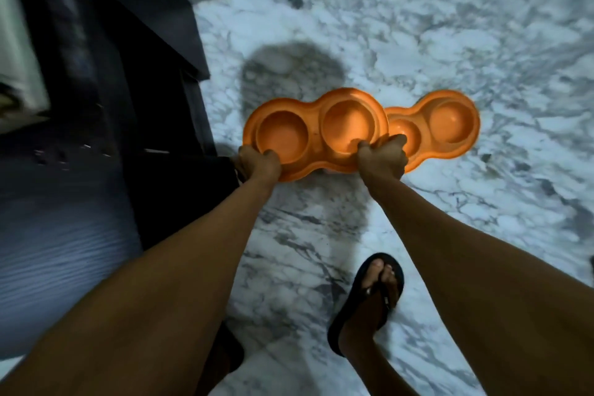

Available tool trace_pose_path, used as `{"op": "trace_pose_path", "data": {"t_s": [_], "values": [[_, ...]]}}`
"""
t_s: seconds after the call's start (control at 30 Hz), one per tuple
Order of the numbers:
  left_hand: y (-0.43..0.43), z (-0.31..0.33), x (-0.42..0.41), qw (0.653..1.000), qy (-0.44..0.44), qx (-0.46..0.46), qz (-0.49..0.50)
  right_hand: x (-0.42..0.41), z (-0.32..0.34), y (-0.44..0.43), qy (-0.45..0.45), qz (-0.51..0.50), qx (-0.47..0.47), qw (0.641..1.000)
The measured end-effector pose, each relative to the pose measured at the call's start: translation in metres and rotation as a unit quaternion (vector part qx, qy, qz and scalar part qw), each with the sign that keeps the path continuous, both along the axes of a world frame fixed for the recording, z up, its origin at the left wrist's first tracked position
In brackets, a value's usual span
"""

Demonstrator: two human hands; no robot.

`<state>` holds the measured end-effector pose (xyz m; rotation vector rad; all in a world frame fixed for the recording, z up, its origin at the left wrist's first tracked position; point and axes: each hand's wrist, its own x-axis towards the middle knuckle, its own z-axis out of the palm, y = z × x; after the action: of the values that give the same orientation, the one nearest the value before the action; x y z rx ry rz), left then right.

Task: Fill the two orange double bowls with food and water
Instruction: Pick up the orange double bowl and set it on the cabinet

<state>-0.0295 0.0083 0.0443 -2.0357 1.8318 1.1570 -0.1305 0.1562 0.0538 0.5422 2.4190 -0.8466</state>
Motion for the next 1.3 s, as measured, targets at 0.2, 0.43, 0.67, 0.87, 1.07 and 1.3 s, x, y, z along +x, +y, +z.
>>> {"op": "trace_pose_path", "data": {"t_s": [0.2, 0.43, 0.67, 0.87, 1.07, 1.3], "values": [[0.011, 0.194, -0.029, 0.998, 0.053, -0.030, 0.016, -0.041, 0.195, 0.011, 0.021, 0.001, -0.032, 0.999], [0.027, 0.437, -0.051, 0.984, 0.156, -0.073, 0.046, -0.067, 0.443, 0.026, 0.073, 0.015, -0.075, 0.994], [0.027, 0.614, -0.020, 0.966, 0.231, -0.087, 0.081, -0.033, 0.619, 0.016, 0.143, -0.003, -0.137, 0.980], [-0.009, 0.709, 0.054, 0.940, 0.294, -0.135, 0.105, 0.037, 0.702, -0.023, 0.195, 0.012, -0.196, 0.961], [-0.070, 0.764, 0.175, 0.917, 0.336, -0.163, 0.143, 0.149, 0.743, -0.088, 0.208, 0.037, -0.234, 0.949], [-0.147, 0.799, 0.323, 0.897, 0.349, -0.187, 0.196, 0.276, 0.770, -0.185, 0.196, 0.106, -0.270, 0.937]]}}
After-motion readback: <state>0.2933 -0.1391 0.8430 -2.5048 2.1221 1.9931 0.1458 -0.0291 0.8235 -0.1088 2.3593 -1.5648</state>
